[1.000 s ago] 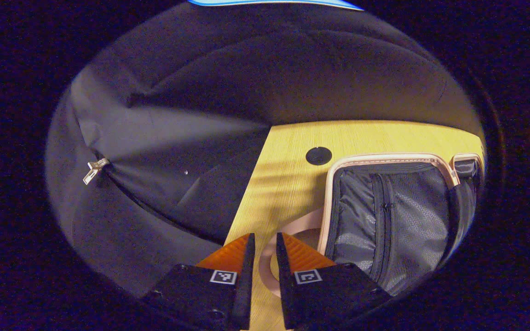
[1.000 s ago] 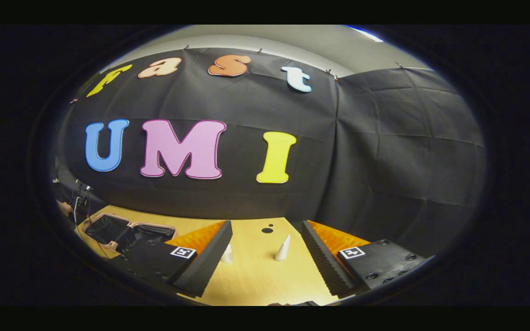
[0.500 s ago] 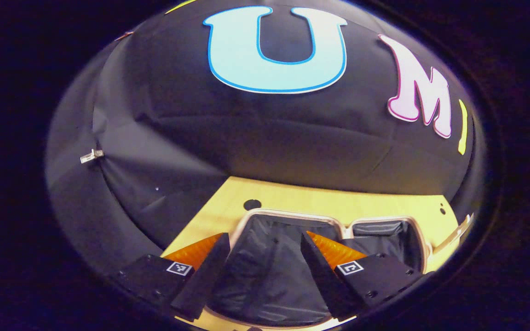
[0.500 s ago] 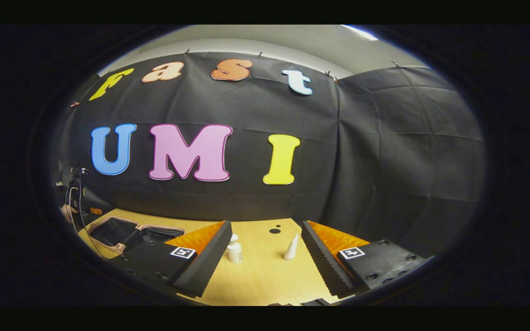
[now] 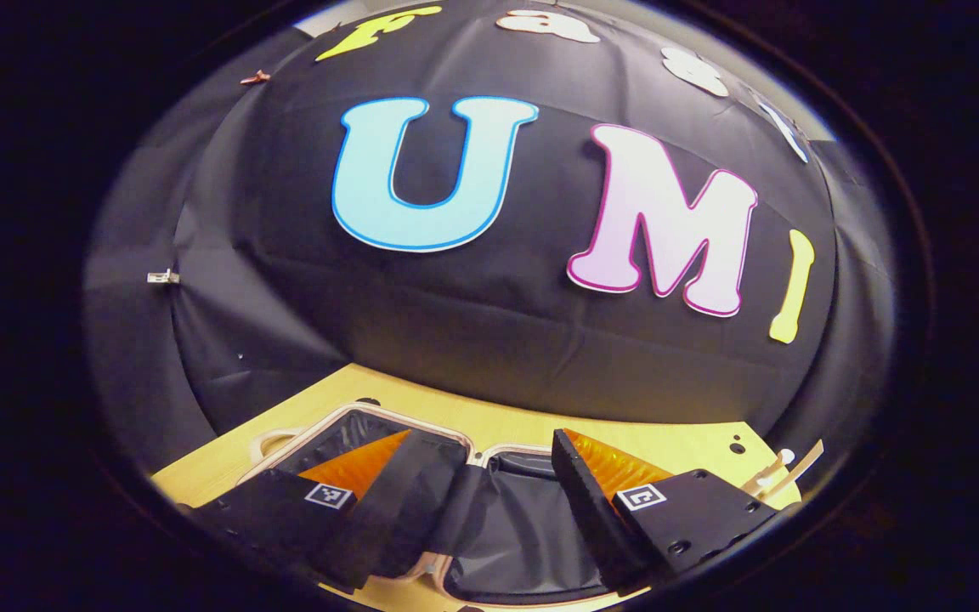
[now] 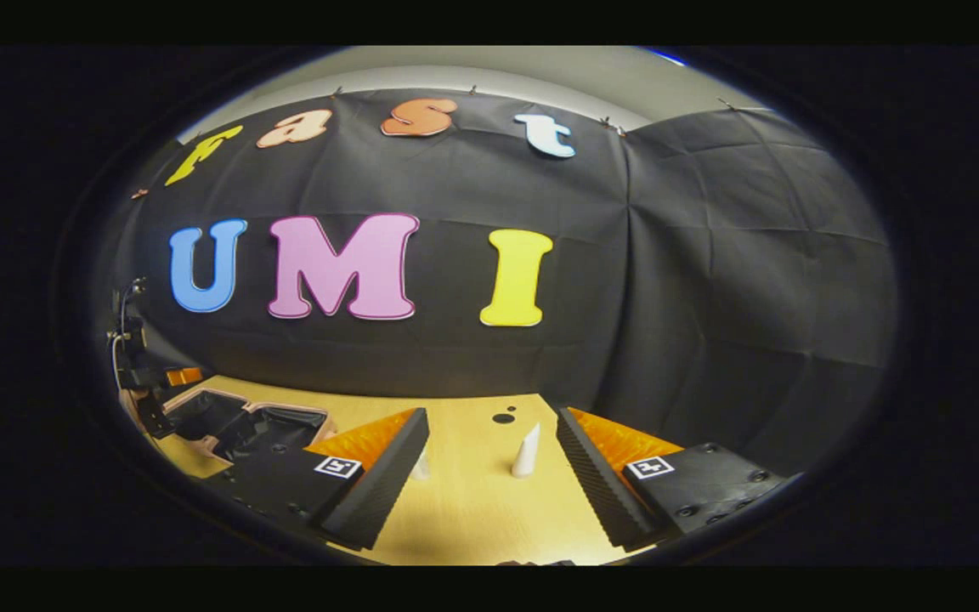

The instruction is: First open the suitcase, pack the skin care products into it, and then close the suitcase.

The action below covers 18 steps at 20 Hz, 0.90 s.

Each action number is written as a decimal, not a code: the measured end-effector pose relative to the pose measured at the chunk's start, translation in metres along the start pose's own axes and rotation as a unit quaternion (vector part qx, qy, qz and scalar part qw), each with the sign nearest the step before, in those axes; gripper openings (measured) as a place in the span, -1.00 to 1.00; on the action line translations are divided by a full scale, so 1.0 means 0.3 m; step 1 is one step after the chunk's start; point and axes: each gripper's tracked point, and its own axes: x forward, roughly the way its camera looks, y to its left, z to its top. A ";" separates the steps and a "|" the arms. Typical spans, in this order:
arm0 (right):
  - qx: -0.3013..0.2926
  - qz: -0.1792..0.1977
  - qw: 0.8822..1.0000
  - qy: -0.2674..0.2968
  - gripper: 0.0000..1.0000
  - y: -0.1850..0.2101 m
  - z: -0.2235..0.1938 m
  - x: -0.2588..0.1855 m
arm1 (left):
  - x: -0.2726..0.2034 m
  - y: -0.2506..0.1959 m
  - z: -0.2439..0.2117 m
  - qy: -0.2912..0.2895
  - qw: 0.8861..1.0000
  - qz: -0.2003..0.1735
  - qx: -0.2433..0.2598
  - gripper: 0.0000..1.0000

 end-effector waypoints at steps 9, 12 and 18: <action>-0.005 0.021 0.998 0.059 0.94 -0.208 -0.284 0.247 | -0.149 -0.670 -0.263 -0.027 0.992 -0.099 0.068 0.94; 0.004 0.019 0.996 0.082 0.94 -0.261 -0.386 0.289 | -0.180 -0.879 -0.500 0.034 0.986 -0.145 0.076 0.94; -0.002 0.024 0.993 0.113 0.94 -0.317 -0.530 0.332 | -0.094 -1.122 -0.760 0.066 0.977 -0.171 0.105 0.94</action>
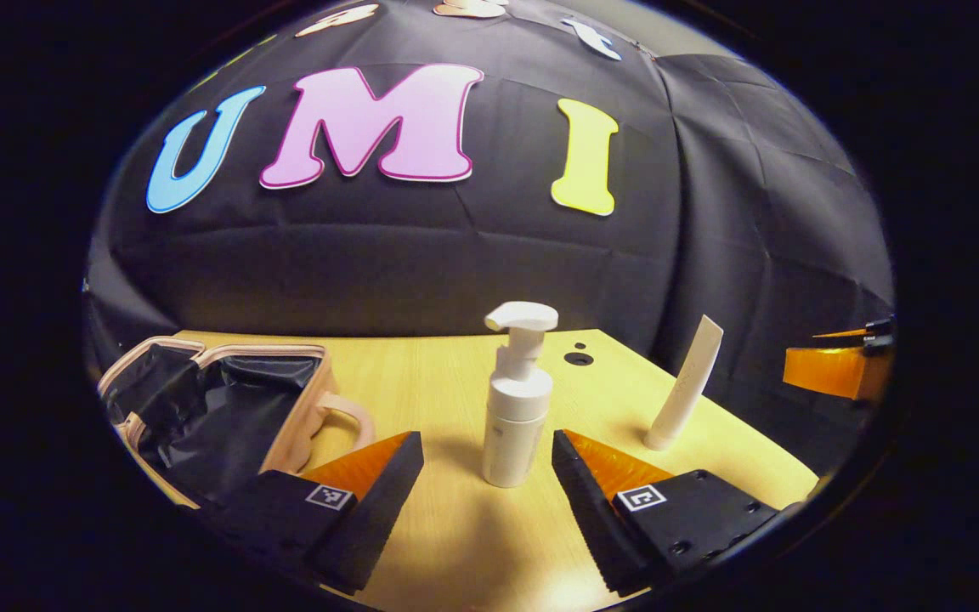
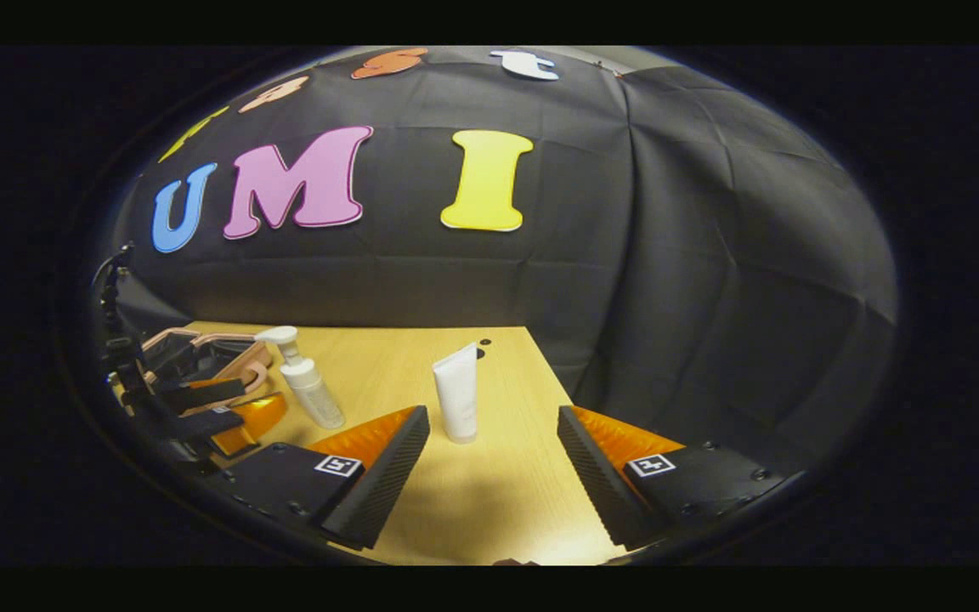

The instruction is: First open the suitcase, pack the skin care products into it, and then close the suitcase.

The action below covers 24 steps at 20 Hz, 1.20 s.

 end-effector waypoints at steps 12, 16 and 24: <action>0.015 0.010 0.999 0.039 0.94 0.019 -0.176 0.201 | 0.319 -0.088 -0.015 -0.018 0.999 -0.023 0.019 0.63; 0.031 0.012 0.998 0.055 0.94 0.077 -0.222 0.313 | 0.318 -0.079 -0.018 -0.011 0.999 -0.027 0.018 0.29; 0.064 -0.034 0.996 0.048 0.94 0.076 -0.208 0.539 | 0.200 0.012 -0.060 0.000 1.000 -0.015 0.012 0.28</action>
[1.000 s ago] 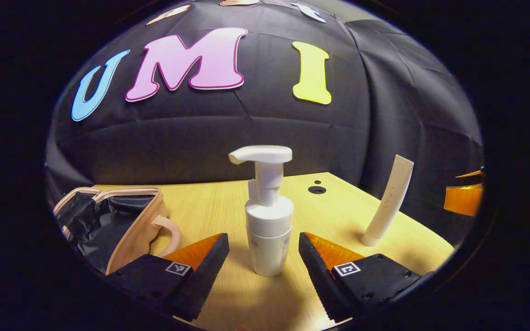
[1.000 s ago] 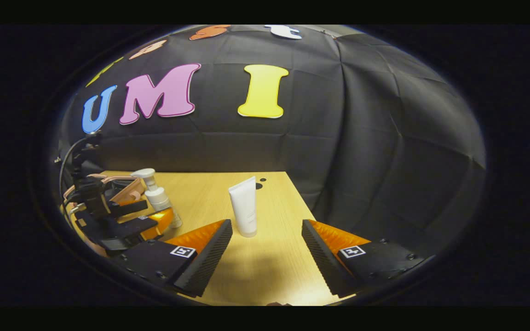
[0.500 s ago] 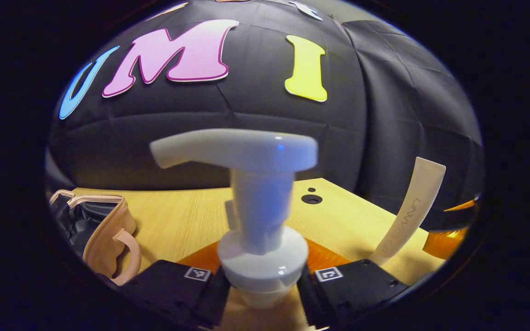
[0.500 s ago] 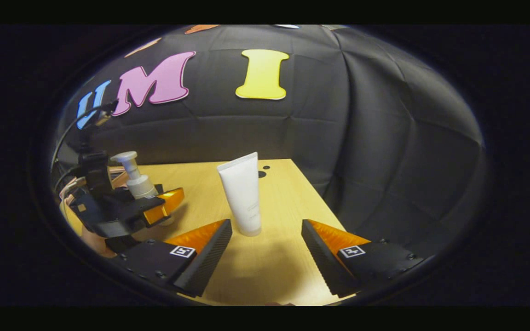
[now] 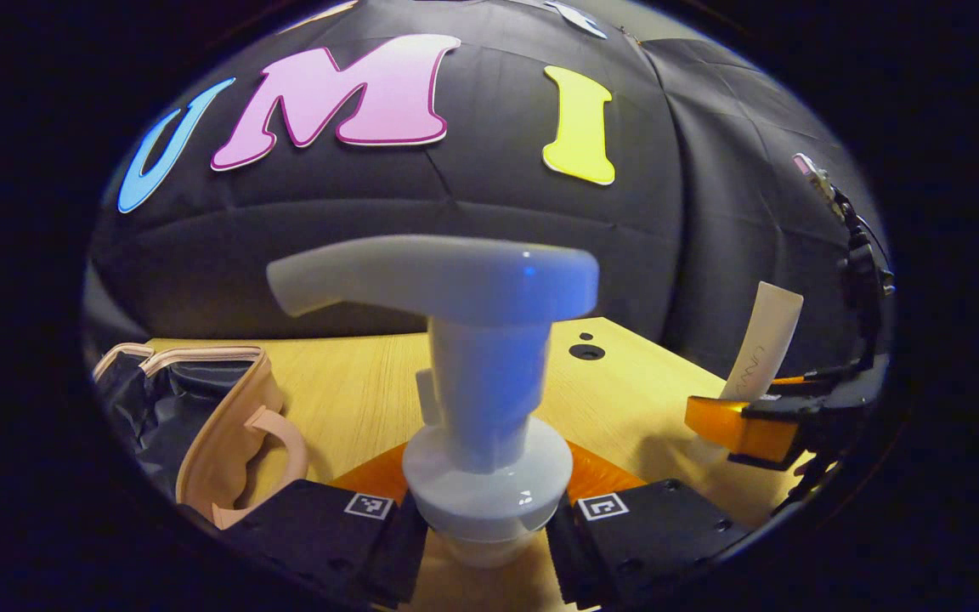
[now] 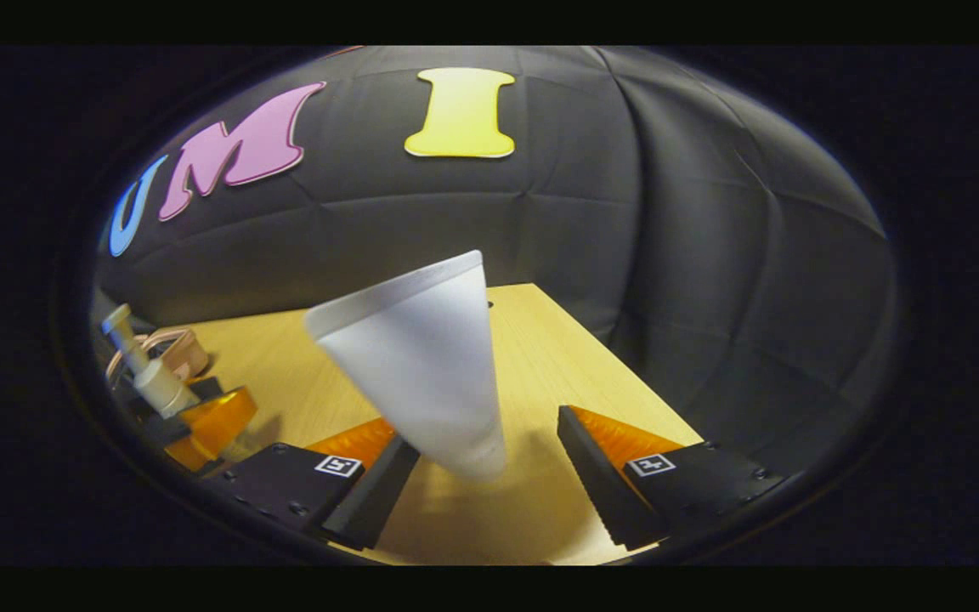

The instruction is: First open the suitcase, pack the skin care products into it, and then close the suitcase.

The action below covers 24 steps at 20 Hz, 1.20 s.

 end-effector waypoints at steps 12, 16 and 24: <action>-0.022 0.002 1.000 0.022 0.00 0.012 -0.049 0.048 | -0.071 0.030 -0.017 -0.003 1.000 0.003 -0.024 0.28; -0.027 0.018 0.999 -0.001 -0.16 0.053 0.003 -0.010 | -0.107 0.055 -0.007 -0.005 0.999 -0.001 -0.033 0.28; -0.053 0.042 0.997 -0.026 -0.17 0.191 0.145 -0.254 | -0.313 0.180 0.234 -0.033 0.998 -0.001 -0.045 0.27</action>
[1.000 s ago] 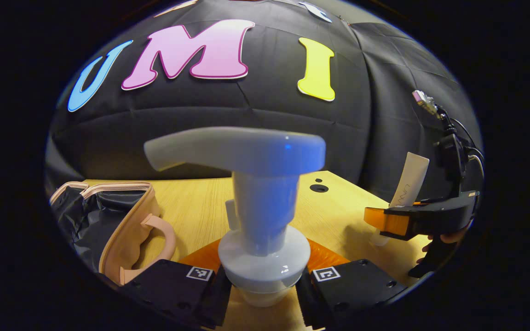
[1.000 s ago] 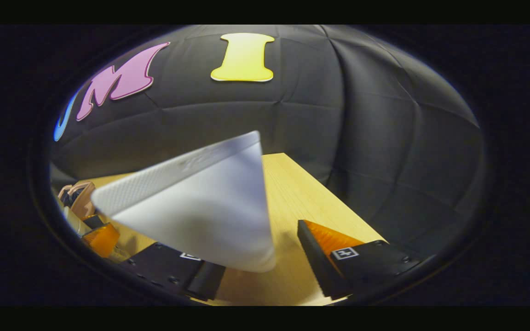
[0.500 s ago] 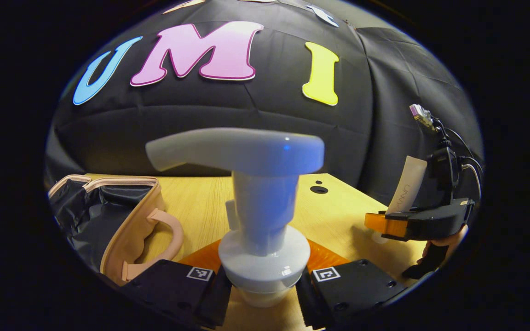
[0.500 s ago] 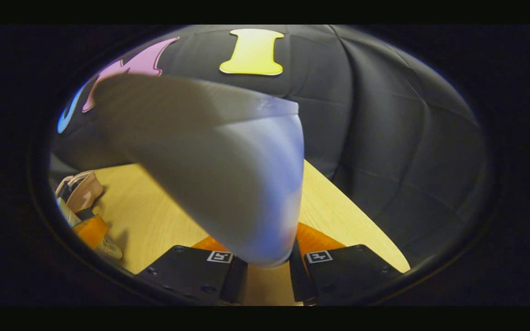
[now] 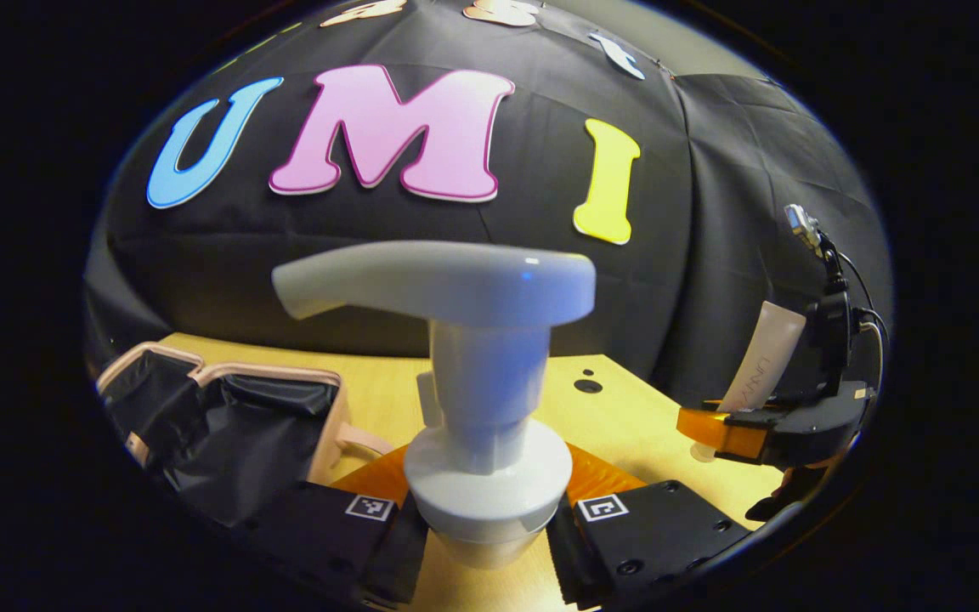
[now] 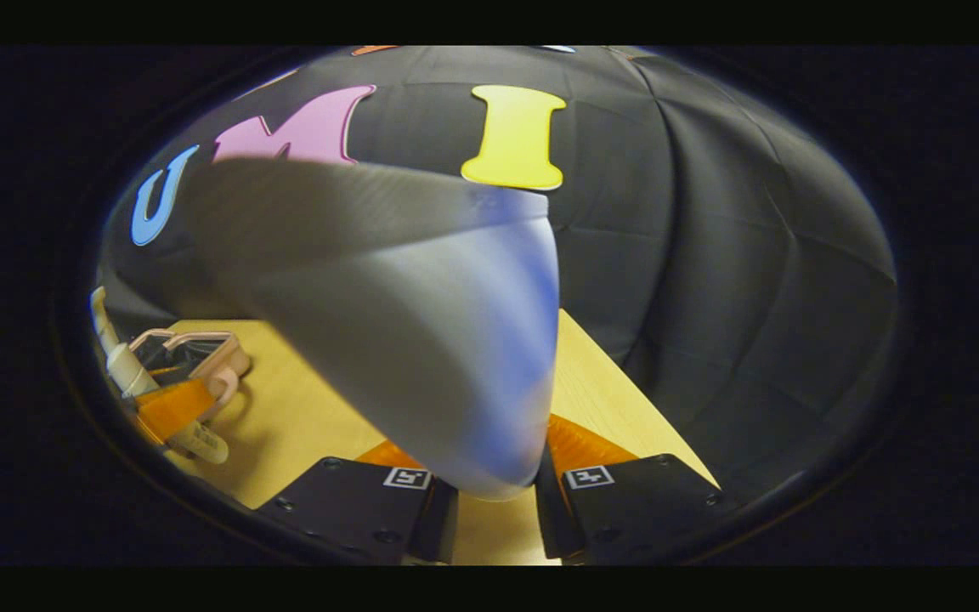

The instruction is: First open the suitcase, pack the skin care products into it, and then close the suitcase.

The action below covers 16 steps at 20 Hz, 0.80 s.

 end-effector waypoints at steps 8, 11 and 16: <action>-0.016 0.054 0.998 -0.030 -0.17 0.273 0.191 -0.217 | -0.183 0.410 0.165 0.023 0.998 0.054 -0.013 0.27; -0.014 0.073 0.996 -0.040 -0.17 0.390 0.228 -0.272 | -0.191 0.602 0.143 0.048 0.996 0.078 -0.001 0.27; -0.007 0.099 0.994 -0.053 -0.17 0.538 0.281 -0.336 | -0.132 0.787 -0.054 0.163 0.983 0.071 -0.040 0.27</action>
